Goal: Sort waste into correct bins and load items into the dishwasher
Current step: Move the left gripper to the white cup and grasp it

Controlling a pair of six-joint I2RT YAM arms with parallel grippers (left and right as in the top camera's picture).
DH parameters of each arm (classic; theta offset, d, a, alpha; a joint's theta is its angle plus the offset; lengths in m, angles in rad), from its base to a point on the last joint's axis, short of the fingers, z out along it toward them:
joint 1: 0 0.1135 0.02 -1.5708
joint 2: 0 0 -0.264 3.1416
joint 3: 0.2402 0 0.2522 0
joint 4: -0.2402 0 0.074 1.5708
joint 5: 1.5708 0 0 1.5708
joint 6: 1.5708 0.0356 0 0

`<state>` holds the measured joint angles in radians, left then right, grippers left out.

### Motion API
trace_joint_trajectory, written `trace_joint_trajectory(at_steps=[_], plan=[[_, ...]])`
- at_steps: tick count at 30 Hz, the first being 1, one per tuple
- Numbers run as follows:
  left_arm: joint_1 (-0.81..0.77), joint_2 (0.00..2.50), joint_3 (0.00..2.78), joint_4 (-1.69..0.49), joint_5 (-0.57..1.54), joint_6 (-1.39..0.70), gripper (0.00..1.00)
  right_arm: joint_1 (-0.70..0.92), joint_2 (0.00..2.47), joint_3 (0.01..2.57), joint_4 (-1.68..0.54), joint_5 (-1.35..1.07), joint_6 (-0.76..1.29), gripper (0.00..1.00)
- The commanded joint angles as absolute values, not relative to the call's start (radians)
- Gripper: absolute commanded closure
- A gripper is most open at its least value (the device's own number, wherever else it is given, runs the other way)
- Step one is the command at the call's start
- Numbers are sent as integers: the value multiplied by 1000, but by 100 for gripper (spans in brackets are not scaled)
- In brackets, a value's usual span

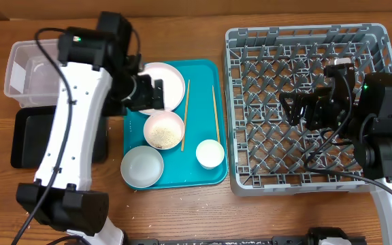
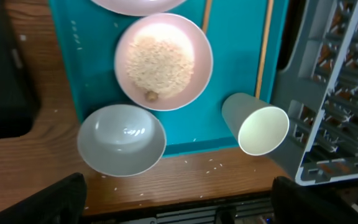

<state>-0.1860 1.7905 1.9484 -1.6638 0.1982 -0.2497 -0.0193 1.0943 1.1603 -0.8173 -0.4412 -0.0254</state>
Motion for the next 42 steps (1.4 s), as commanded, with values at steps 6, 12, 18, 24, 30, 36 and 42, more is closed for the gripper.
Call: trace_joint_trajectory(at_steps=[6, 12, 18, 24, 30, 36, 42], plan=[[-396, 1785, 1790, -1493, 207, -155, 7, -23, 1091, 1192, -818, -451, -23, 0], [-496, 1825, 1665, -1355, 199, -103, 14, -23, 1091, 1192, -820, -451, -23, 0], [-543, 1870, 1565, -1295, 208, -96, 35, -23, 1091, 1192, -837, -451, -23, 0], [-598, 1895, 1514, -1232, 175, -86, 41, -23, 1091, 1192, -857, -451, -23, 0], [-602, 1898, 1489, -1211, 109, -140, 55, -23, 1091, 1192, -873, -451, -23, 0], [-604, 1898, 1444, -1162, 110, -142, 61, -23, 1091, 1192, -875, -451, -23, 0], [-604, 1898, 1409, -1104, 127, -175, 90, -23, 1091, 1192, -877, -451, -23, 0]])
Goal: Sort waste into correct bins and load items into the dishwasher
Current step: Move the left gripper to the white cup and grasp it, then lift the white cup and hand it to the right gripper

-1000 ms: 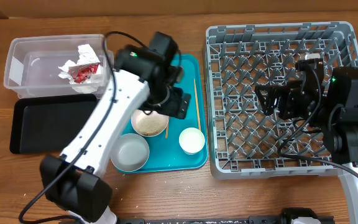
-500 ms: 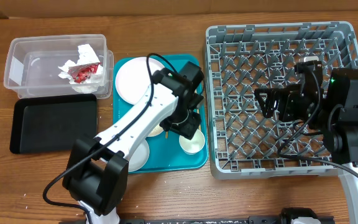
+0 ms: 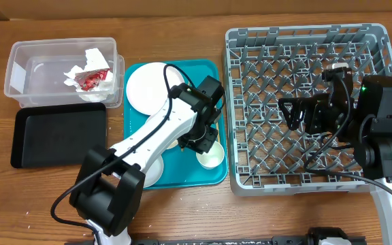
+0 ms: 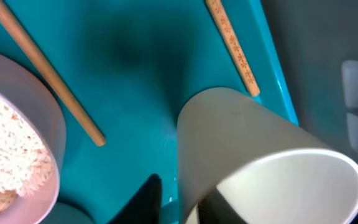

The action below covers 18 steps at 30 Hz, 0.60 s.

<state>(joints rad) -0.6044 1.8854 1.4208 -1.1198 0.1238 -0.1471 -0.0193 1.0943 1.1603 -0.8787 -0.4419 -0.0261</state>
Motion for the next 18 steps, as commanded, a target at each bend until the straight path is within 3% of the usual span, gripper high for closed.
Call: trace_joint_trajectory(at_steps=[1, 6, 14, 18], plan=[[-603, 1898, 1409, -1100, 126, -194, 96, -23, 1091, 1192, -877, -451, -23, 0], [-583, 1898, 1422, -1106, 155, -249, 96, -23, 1091, 1192, -876, -491, -23, 0], [-426, 1898, 1587, -1250, 609, -22, 96, -23, 1091, 1192, -840, -701, -17, 0], [-320, 1898, 1658, -1340, 817, 102, 96, -22, 1104, 1192, -803, -735, 98, 0]])
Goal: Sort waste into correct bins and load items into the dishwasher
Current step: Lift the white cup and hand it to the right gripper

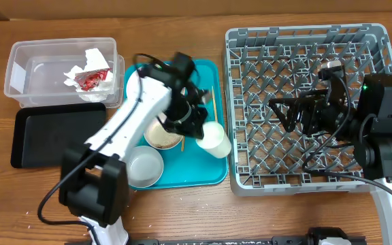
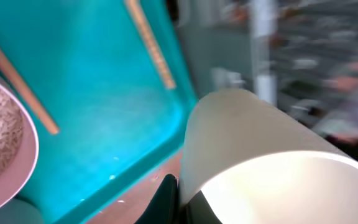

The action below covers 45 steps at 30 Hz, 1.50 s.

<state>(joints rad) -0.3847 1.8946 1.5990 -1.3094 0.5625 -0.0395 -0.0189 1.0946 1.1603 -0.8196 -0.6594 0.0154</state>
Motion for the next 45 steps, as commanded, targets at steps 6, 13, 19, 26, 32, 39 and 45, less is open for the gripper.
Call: trace_joint_trajectory(at_steps=[6, 13, 19, 26, 32, 39, 45], plan=[[-205, 1898, 1689, -1411, 1056, 225, 96, 28, 1184, 1192, -740, -840, 136, 7], [-128, 1898, 1689, -1421, 1308, 233, 96, 131, 1325, 1192, -569, -1031, 142, 20], [-107, 1898, 1689, -1421, 1409, 232, 96, 189, 1419, 1192, -421, -1172, 162, 20], [-105, 1898, 1689, -1416, 1415, 231, 96, 252, 1442, 1192, -342, -1214, 167, 19], [-105, 1898, 1689, -1414, 1433, 224, 96, 286, 1443, 1192, -276, -1214, 196, 20], [-105, 1898, 1689, -1409, 1432, 224, 96, 287, 1443, 1192, -258, -1214, 215, 35], [-105, 1898, 1689, -1409, 1402, 224, 81, 287, 1442, 1192, -213, -1214, 220, 47]])
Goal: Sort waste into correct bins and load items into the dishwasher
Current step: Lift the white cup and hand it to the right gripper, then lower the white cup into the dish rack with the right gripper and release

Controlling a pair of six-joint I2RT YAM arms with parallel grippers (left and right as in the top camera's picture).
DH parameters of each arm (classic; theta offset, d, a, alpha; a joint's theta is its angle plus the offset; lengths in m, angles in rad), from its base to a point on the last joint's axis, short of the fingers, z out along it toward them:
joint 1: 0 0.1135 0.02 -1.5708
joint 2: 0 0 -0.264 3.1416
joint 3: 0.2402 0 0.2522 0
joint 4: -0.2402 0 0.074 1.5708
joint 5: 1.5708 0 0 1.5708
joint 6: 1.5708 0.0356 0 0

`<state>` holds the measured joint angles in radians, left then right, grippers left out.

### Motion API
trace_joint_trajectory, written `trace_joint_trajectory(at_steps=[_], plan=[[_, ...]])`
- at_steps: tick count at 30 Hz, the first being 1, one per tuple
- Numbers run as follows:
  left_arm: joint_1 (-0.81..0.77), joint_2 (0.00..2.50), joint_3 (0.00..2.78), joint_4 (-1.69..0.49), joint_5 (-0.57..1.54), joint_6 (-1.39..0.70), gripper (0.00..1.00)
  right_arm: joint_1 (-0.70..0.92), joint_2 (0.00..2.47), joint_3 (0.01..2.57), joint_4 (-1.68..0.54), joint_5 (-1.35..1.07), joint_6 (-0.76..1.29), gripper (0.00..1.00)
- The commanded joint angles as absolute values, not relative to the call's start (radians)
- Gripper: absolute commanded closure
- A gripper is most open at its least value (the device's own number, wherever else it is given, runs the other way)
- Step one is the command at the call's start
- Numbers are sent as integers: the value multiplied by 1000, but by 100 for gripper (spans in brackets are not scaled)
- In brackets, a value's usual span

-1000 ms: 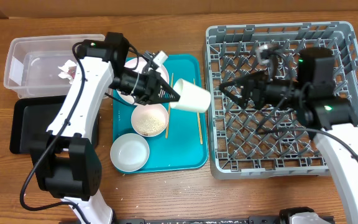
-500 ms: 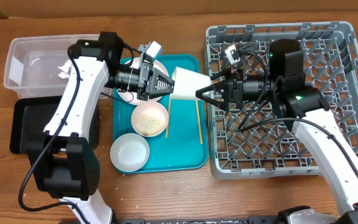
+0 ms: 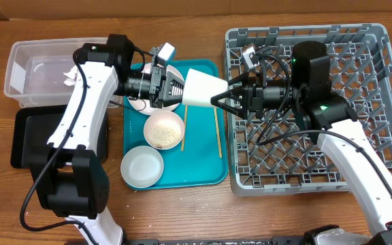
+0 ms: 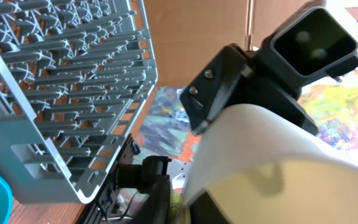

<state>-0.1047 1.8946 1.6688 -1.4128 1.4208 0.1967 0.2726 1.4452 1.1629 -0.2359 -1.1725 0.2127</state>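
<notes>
My left gripper (image 3: 177, 88) is shut on a white cup (image 3: 203, 88), which it holds sideways in the air over the far part of the teal tray (image 3: 203, 173). In the left wrist view the cup (image 4: 260, 162) fills the lower right. My right gripper (image 3: 224, 99) has come out past the left edge of the grey dish rack (image 3: 305, 170). It is open, with one finger on each side of the cup's far end. A pink bowl of rice (image 3: 163, 129), a pale empty bowl (image 3: 141, 167), a white plate (image 3: 156, 103) and two chopsticks (image 3: 216, 133) lie on the tray.
A clear plastic bin (image 3: 26, 64) holding some paper waste stands at the far left. A black tray (image 3: 33, 139) lies in front of it. The left arm crosses over both. In the left wrist view the rack (image 4: 61, 74) fills the left side.
The cup was low over the tray's right edge in my left gripper. Now it is higher, turned sideways and further back. My right gripper has moved from over the rack to the cup's end.
At first my left gripper was open over the plate and the cup stood on the tray. Then the gripper was down at the cup. Then it held the cup tilted at the tray's right edge. Now the cup hangs between both grippers.
</notes>
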Motion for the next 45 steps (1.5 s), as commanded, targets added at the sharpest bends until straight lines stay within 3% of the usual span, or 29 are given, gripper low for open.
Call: trace_joint_trajectory(at_steps=[1, 6, 13, 26, 36, 45], plan=[[-105, 1898, 1689, -1409, 1401, 225, 75, 286, 1442, 1192, -202, -1211, 233, 47], [-105, 1898, 1689, -1388, 1326, 224, 54, 256, 1442, 1192, -190, -1089, 318, 48], [-105, 1898, 1689, -1331, 1162, 218, 44, 228, 1432, 1195, -312, -728, 360, 48], [-105, 1898, 1694, -1093, 675, -35, 43, 230, 1437, 1487, -817, -140, 314, 48], [-105, 1898, 1747, -1084, 455, -61, 43, 241, 1480, 1567, -1113, -14, 358, 48], [-105, 1898, 1750, -1090, 381, -76, 43, 371, 1459, 1567, -1402, 104, 530, 48]])
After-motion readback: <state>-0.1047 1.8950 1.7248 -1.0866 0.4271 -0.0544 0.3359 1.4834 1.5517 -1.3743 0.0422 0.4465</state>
